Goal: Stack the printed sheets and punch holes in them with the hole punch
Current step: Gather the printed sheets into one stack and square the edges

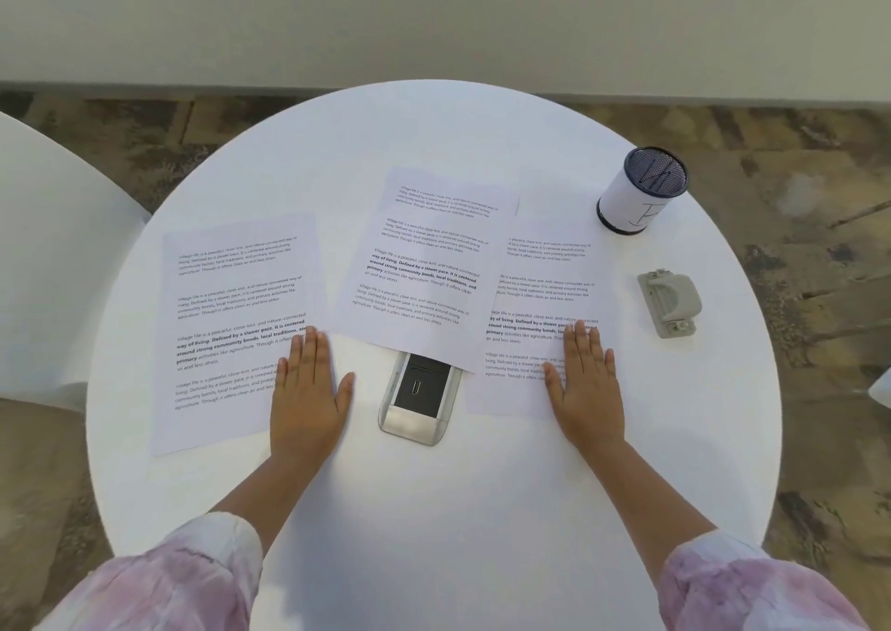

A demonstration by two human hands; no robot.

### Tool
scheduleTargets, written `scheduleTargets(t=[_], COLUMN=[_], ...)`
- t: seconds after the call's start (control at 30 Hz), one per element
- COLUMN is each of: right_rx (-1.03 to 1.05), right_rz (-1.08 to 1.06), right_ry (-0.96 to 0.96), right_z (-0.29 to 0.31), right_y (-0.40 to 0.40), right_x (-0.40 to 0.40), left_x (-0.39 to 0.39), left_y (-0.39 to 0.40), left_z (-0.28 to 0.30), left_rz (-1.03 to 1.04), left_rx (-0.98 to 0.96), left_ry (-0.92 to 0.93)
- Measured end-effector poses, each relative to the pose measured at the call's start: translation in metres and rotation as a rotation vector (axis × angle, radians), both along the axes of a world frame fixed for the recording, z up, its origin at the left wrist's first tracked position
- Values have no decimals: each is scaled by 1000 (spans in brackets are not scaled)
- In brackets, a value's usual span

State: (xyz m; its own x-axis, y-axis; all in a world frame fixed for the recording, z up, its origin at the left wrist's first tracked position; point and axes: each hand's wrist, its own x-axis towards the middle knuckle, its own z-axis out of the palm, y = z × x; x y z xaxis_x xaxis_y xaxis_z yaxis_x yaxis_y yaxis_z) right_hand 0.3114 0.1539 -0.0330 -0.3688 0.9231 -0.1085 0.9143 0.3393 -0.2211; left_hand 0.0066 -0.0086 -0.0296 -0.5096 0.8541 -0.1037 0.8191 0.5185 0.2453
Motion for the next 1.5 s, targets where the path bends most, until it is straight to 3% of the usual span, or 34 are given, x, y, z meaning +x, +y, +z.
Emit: scheduleTargets(t=[0.5,0.7,0.9,1.0,1.17,1.5], right_rx=[17,11,158,164,155,165], right_rz=[-17,-26,-70,-36,39,185], right_ry=[22,20,22,89,124,110], right_z=[-1,6,29,37,43,44], right_y=[1,1,-4,-11,-24,-45], right_x=[0,-3,-34,-59,-95,-115], left_x=[1,-4,-39,-68,-99,-115], left_y=[-1,-2,-5,-16,-26,-19], left_z=[1,7,23,21,31,45], left_rz=[18,23,359,533,816,938], left_rx=[48,187,343,290,148,-35], left_ry=[-14,-23,48,66,-64,-188])
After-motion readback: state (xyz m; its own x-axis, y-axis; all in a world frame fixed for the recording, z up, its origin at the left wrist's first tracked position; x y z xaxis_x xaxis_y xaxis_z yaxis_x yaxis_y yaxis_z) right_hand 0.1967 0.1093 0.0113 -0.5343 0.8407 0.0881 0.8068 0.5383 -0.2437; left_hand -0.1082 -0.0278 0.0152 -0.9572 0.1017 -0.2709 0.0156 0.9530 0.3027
